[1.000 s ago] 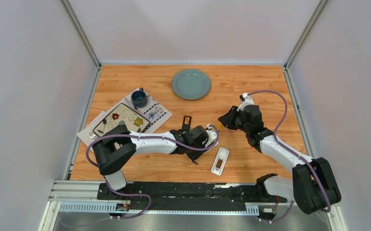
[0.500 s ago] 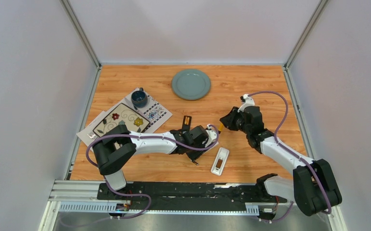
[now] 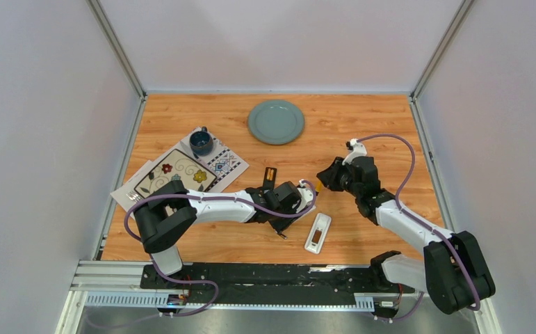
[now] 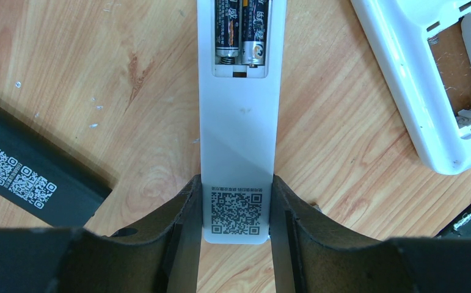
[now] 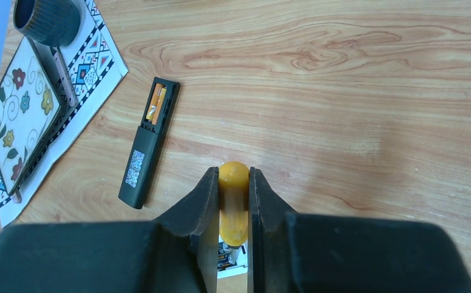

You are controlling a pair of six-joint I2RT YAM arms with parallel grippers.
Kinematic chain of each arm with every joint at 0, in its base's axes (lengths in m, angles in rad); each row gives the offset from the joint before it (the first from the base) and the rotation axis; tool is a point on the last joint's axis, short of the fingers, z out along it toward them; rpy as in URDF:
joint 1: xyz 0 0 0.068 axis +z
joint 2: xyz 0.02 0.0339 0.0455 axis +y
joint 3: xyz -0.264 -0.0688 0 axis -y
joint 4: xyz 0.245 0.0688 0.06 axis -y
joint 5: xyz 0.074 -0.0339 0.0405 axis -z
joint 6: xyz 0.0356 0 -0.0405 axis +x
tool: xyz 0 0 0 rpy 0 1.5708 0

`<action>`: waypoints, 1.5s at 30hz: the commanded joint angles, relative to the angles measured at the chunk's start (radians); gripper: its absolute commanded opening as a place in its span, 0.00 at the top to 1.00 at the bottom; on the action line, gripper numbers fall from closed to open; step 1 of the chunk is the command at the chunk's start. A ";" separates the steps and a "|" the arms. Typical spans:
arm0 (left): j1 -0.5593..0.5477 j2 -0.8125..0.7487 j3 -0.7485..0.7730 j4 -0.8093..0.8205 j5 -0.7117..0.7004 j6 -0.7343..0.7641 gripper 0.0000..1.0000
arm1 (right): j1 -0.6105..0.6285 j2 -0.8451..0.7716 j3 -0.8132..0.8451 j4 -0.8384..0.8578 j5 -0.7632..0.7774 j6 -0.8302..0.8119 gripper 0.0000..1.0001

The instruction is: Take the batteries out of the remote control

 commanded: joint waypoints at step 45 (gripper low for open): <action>-0.004 0.081 -0.016 -0.028 0.068 -0.039 1.00 | 0.081 -0.064 0.004 -0.028 -0.077 0.126 1.00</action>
